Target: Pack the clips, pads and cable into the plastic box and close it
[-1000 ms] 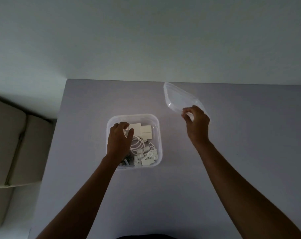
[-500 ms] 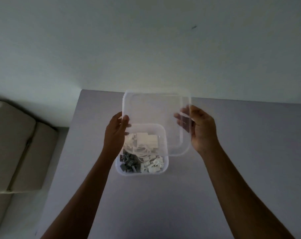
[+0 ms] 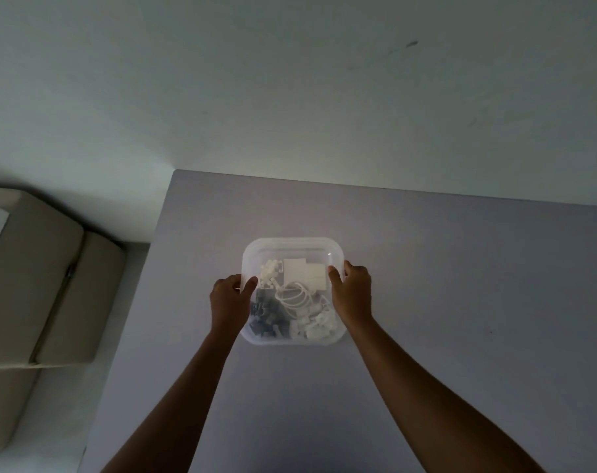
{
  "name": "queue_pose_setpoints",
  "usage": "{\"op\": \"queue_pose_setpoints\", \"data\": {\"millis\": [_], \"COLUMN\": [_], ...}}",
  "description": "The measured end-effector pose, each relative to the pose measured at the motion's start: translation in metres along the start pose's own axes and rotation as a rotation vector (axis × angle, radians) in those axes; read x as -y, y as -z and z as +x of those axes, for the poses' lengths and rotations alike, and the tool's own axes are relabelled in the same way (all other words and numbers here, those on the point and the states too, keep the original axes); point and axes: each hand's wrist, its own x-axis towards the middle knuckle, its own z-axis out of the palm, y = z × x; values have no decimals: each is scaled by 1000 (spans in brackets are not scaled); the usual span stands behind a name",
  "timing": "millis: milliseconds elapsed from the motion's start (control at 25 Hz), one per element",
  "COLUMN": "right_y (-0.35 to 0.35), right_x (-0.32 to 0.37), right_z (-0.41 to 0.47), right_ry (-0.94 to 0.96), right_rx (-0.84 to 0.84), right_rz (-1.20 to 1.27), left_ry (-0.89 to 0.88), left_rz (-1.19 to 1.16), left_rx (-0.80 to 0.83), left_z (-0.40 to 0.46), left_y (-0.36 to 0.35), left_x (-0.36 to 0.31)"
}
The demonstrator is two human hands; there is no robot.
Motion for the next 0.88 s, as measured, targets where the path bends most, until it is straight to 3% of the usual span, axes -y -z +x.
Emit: {"op": "queue_pose_setpoints", "data": {"millis": [200,600,880], "right_y": [-3,-7,44], "right_x": [-2,-10,-28], "right_z": [4,26,103], "right_ry": [-29,-176,-244], "right_rx": [-4,75,-83], "right_rz": [-80,134,198], "left_ry": [-6,99,3], "left_rz": [-4,-91,-74], "left_rx": [-7,111,167], "left_z": [1,33,69], "left_y": [-3,-10,-71], "left_x": [-6,-22,-109]}}
